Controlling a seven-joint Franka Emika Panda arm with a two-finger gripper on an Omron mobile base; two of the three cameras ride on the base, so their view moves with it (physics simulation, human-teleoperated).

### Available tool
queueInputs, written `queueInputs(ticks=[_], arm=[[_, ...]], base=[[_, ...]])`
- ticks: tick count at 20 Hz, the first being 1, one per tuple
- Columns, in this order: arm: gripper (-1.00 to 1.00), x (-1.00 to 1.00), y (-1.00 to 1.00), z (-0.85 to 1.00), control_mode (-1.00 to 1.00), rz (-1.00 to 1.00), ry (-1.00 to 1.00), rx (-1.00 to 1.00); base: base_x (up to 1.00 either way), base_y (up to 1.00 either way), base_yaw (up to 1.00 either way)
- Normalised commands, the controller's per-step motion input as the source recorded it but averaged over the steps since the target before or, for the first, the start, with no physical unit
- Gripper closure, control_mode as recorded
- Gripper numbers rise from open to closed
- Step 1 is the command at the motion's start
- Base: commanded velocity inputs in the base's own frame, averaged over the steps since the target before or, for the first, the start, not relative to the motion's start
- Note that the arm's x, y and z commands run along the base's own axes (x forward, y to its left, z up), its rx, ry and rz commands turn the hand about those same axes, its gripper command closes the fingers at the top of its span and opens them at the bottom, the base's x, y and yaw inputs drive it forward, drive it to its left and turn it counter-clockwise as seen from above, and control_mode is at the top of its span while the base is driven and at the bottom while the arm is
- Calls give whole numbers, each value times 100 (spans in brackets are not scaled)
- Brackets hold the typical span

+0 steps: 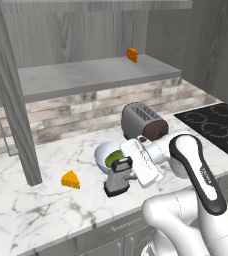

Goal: Pick the cheese from the fridge and the cheese grater from the cabinet and place them next to the salad bowl.

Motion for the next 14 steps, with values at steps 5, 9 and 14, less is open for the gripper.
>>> queueInputs(ticks=[5,9,14], arm=[[100,0,9,-18,-100,1,-16,0],[100,0,0,-7,-100,0,-1,0],[100,0,0,-12,-100,0,-1,0]], base=[[0,0,0],[0,0,0],[0,0,0]])
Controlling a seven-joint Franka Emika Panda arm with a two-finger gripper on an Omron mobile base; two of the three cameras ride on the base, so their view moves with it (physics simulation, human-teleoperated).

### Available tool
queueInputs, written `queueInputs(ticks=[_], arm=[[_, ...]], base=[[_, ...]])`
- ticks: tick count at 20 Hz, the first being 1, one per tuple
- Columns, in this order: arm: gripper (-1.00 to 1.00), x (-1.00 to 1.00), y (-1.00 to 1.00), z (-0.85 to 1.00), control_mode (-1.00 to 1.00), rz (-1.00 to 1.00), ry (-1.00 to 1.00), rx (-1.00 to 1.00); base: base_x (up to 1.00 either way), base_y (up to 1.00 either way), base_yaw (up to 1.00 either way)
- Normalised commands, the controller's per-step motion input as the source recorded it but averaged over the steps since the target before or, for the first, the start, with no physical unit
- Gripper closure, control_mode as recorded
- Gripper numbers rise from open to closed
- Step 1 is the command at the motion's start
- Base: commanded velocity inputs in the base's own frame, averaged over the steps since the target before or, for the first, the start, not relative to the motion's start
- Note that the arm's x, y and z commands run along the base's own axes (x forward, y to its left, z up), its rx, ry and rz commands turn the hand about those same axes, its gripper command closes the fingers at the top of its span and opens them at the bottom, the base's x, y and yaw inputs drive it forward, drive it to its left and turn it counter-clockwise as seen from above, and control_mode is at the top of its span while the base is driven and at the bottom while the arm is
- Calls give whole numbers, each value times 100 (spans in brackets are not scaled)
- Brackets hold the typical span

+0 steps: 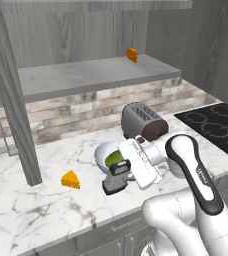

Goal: Pick the cheese from the fridge and the cheese grater from the cabinet and place them next to the salad bowl.

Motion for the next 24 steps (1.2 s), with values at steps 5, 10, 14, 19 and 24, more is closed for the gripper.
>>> queueInputs(ticks=[5,10,14,19,24], arm=[[100,0,4,-39,-100,0,0,0],[100,3,9,-51,-100,0,0,0],[100,8,11,-55,-100,0,0,0],[100,16,3,-58,-100,0,-2,1],[100,19,0,-66,-100,0,0,7]], base=[[0,0,0],[0,0,0],[0,0,0],[0,0,0],[0,0,0]])
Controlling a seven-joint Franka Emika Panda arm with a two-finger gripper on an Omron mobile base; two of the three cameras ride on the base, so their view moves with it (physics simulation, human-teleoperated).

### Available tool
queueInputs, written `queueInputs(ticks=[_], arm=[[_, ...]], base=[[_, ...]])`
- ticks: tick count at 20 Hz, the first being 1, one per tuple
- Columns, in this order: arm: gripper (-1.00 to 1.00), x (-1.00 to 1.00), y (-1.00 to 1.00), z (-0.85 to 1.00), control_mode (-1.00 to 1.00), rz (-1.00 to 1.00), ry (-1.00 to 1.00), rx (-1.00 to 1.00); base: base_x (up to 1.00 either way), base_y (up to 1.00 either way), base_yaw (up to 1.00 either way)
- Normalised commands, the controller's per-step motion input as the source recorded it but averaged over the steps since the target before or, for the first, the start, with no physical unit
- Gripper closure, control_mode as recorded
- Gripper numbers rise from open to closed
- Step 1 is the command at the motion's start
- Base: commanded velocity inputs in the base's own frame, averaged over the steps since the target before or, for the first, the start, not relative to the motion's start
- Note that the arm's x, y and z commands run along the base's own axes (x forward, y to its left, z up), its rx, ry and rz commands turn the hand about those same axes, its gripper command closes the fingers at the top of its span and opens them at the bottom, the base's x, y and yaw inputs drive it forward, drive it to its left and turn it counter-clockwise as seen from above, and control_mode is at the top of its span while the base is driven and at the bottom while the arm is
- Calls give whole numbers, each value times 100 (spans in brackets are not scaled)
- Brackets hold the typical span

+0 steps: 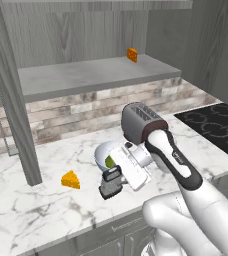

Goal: Pick the cheese from the fridge and the cheese grater from the cabinet and place them next to the salad bowl.

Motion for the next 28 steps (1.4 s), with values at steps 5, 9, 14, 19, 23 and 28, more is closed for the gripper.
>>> queueInputs(ticks=[5,9,14,19,23,28], arm=[[100,6,1,-69,-100,0,-1,12],[100,0,9,-69,-100,0,-2,8],[100,0,10,-63,-100,0,-2,6],[100,0,12,-43,-100,0,0,0],[100,0,3,-30,-100,0,-2,0],[100,0,0,-27,-100,0,-5,0]], base=[[0,0,0],[0,0,0],[0,0,0],[0,0,0],[0,0,0],[0,0,0]])
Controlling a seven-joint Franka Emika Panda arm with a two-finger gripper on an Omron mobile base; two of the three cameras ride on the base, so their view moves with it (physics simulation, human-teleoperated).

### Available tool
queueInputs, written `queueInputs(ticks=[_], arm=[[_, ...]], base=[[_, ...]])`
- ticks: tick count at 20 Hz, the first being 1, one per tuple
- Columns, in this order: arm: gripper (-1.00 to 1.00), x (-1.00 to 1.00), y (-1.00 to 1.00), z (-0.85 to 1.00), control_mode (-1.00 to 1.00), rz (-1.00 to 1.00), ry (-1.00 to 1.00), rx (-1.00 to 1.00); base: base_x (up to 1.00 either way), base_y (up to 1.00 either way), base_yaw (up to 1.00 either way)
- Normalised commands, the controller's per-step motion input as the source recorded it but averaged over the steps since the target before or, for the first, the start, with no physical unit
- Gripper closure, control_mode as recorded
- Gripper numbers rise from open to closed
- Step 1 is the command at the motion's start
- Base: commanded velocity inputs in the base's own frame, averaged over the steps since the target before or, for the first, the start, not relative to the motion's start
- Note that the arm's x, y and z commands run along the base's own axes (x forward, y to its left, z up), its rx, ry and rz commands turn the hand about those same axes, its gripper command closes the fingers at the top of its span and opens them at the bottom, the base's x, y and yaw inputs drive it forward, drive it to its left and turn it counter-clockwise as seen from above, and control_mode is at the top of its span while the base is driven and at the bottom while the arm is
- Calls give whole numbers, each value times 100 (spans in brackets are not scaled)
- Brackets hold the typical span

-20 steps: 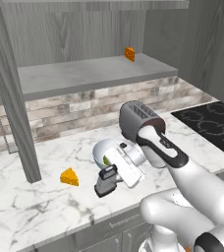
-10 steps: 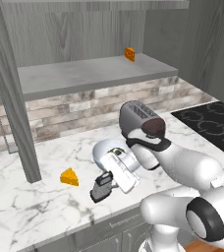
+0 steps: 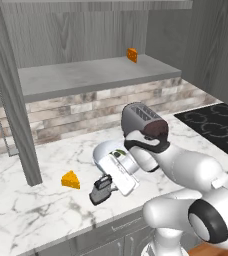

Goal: Pick the cheese from the fridge and the cheese grater from the cabinet and place them next to the salad bowl.

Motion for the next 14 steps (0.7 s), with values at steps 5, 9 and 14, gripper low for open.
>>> queueInputs(ticks=[5,9,14], arm=[[100,0,0,-47,-100,0,-10,0],[100,0,0,-49,-100,0,-7,0],[-100,0,-1,-43,-100,0,-5,0]], base=[[0,0,0],[0,0,0],[0,0,0]])
